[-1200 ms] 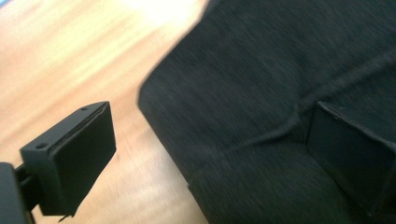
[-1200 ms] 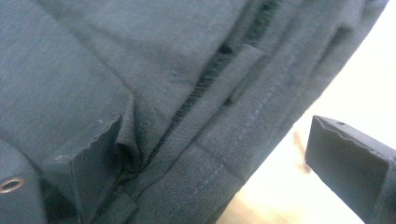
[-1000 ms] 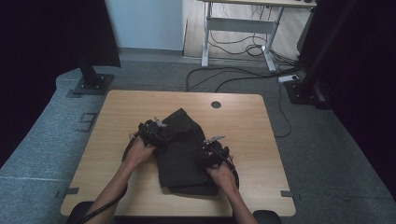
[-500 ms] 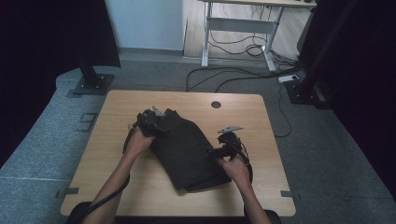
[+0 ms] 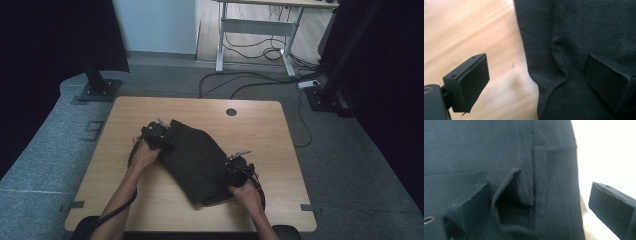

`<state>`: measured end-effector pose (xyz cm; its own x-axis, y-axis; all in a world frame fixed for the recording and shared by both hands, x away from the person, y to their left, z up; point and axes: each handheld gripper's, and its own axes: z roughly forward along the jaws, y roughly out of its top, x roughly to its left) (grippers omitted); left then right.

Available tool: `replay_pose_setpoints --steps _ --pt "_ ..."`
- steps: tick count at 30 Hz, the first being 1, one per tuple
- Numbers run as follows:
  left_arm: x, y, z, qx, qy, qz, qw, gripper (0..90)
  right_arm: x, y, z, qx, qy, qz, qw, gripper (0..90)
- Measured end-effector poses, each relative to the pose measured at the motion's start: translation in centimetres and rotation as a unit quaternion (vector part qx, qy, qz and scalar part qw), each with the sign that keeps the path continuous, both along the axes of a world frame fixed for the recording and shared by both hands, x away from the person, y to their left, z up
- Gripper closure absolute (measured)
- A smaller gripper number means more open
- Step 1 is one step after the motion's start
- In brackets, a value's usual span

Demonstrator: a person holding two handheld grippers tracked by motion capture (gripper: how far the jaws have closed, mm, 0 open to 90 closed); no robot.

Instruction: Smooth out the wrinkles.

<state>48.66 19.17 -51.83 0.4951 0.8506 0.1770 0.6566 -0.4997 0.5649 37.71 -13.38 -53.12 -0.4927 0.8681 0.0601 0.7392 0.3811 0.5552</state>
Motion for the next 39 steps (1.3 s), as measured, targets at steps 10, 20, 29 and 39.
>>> replay_pose_setpoints --steps 10,20,29,39 --pt "-4.5 1.4 -0.6 -0.037 -0.006 -0.012 0.9992 5.8 4.4 -3.0 -0.6 -0.025 -0.018 -0.05 0.9983 5.7" --pt "-8.1 0.7 -1.2 -0.06 -0.028 -0.025 0.9975 5.8 9.0 -3.6 -0.8 -0.022 -0.038 -0.068 0.9967 6.1" --pt "-7.8 1.4 -1.6 -0.092 -0.025 -0.025 0.9952 3.2 8.9 -3.8 -0.6 -0.01 -0.049 -0.055 0.9973 12.9" --pt "-9.5 2.2 1.4 -0.092 -0.07 -0.04 0.9925 1.9 6.4 -3.5 3.3 0.017 -0.083 -0.005 0.9964 13.1"
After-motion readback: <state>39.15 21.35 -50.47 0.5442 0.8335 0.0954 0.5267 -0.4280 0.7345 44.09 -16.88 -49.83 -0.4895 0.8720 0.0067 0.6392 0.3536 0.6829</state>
